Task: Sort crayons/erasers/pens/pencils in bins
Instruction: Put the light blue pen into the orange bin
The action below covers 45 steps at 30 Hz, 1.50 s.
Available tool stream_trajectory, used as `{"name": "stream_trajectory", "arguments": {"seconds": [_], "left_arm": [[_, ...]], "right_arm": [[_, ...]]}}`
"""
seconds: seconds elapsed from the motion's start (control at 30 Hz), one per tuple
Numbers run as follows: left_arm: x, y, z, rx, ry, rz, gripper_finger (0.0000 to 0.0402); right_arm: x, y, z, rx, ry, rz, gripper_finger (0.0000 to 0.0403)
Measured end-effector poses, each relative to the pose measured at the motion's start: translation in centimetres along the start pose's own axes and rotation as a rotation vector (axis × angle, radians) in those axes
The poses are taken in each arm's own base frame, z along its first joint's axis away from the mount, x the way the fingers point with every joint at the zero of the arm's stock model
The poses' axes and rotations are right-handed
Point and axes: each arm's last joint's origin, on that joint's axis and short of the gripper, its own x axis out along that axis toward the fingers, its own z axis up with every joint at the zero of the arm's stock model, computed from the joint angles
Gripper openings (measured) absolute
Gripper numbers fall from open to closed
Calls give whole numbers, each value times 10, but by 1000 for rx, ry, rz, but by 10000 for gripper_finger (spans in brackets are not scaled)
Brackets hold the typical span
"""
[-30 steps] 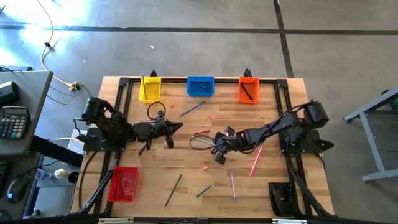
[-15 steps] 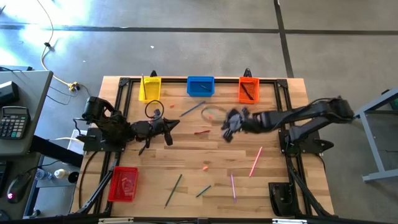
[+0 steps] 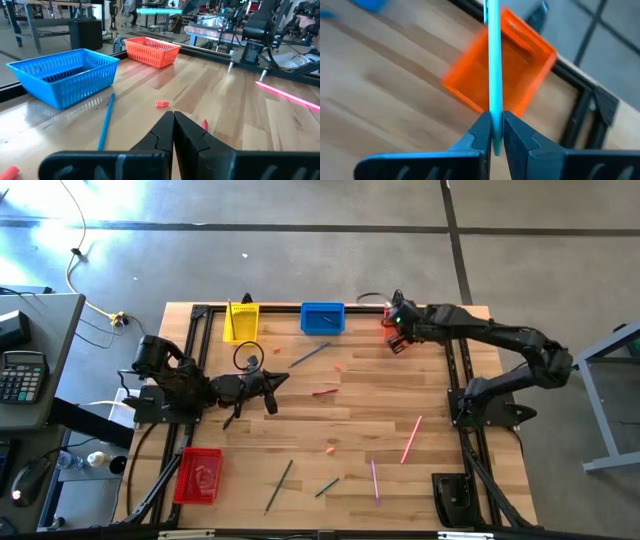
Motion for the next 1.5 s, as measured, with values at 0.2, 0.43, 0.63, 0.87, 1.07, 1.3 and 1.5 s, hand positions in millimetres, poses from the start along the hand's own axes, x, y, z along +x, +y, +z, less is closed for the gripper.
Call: {"name": "stream_trajectory", "arguments": {"seconds": [0.2,0.43,0.63,0.87,1.07,1.3,1.5], "left_arm": [[0,0,-2,9,16,3,0],[0,0,-2,9,16,5,0],[0,0,-2,9,16,5,0],[0,0,-2,9,16,6,0],[0,0,-2,9,16,7,0],[0,0,-2,9,16,7,0],[0,0,-2,9,16,7,0]], "right_arm": [[35,-24,-4,17,44,-8,20],[68,-35,-15,83,8,26,20],[87,-42,-25,123,-8,68,20],[92,-42,-29,135,-22,85,20],[92,-41,-28,161,-29,93,20],[101,-32,-28,168,-10,101,20],[115,-27,-26,165,4,92,20]]}}
